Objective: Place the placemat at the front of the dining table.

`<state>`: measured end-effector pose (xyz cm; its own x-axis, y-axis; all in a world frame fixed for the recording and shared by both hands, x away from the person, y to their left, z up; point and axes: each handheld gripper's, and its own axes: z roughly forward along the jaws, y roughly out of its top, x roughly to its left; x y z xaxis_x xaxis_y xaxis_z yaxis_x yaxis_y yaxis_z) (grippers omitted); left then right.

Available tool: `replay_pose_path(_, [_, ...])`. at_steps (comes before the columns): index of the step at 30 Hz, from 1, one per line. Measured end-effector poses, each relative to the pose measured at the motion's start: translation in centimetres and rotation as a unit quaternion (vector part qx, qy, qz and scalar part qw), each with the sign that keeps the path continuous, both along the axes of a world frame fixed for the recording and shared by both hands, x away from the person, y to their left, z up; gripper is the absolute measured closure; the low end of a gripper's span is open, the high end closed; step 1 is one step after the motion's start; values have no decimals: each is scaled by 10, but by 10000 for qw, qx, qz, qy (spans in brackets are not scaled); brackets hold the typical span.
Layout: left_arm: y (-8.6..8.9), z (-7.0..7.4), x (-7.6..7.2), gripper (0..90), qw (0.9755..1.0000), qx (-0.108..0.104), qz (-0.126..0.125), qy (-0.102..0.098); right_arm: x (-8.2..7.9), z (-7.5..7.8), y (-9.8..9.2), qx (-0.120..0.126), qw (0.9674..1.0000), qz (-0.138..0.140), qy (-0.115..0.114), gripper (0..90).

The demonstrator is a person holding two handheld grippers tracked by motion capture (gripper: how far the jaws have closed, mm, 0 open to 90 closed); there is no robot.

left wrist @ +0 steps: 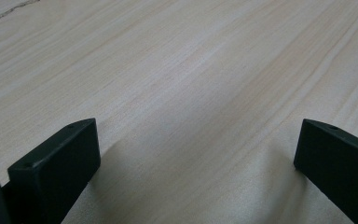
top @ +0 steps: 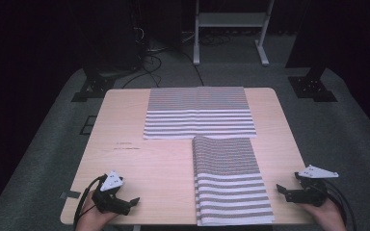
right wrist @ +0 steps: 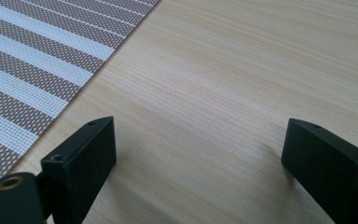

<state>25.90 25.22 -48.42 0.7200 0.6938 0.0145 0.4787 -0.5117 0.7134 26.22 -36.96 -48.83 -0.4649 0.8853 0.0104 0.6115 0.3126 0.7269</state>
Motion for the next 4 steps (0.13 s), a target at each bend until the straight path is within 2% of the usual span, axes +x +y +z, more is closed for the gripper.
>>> replay_pose_path(4, [0,0,0,0,10000,1,3,-1,0,0,0,0,10000,-1,1,87])
